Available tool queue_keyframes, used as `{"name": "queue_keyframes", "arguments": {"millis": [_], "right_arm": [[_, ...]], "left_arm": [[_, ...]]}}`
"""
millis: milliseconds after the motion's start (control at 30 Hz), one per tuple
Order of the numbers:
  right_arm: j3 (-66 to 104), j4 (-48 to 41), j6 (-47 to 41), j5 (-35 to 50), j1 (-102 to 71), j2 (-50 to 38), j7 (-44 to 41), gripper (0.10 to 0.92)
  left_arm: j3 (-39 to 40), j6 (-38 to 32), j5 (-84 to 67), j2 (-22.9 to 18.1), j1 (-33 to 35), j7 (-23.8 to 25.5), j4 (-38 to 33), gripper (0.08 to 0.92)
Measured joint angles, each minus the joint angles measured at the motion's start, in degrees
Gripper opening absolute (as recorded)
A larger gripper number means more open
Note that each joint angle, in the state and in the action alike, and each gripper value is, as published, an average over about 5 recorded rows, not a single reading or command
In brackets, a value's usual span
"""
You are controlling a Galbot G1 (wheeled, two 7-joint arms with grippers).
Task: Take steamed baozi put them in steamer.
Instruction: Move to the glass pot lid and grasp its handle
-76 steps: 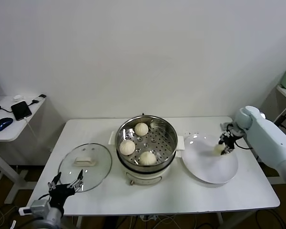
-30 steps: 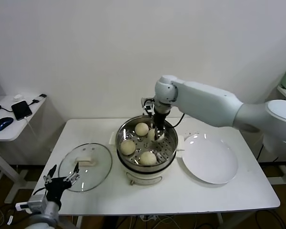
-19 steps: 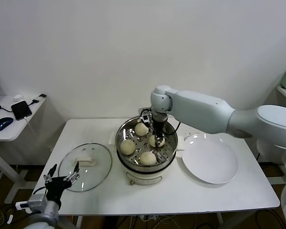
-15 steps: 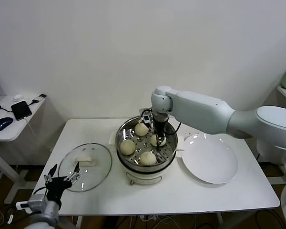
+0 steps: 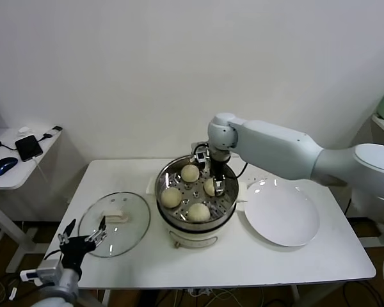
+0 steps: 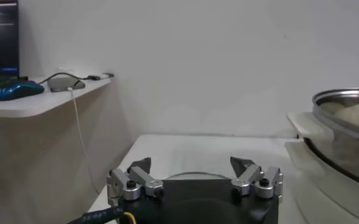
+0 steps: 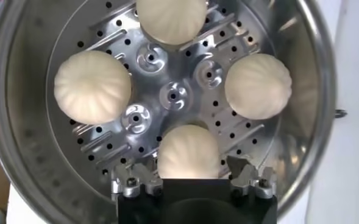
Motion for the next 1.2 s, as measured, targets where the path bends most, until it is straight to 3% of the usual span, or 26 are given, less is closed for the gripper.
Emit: {"name": "queue_keyframes", "arguments": {"millis": [267, 667, 1200], "right_arm": [[7.88, 3.7, 1.69, 2.1, -1.37, -5.92, 2.83, 0.823], [38.6, 14.36, 12.76, 12.45, -21.01, -15.62, 24.46, 0.823], [83.43, 27.03, 32.13, 19.98, -65.63, -8.12, 53.75, 0.823]], "left_arm": [[0.01, -1.51, -2.24, -0.1, -0.83, -1.67, 0.66, 0.823], [1.84, -4.12, -5.17, -0.29, -1.12, -2.62, 0.09, 0.823], [2.3, -12.31, 3.46, 1.2, -6.35, -4.27, 6.9, 0.823]]}}
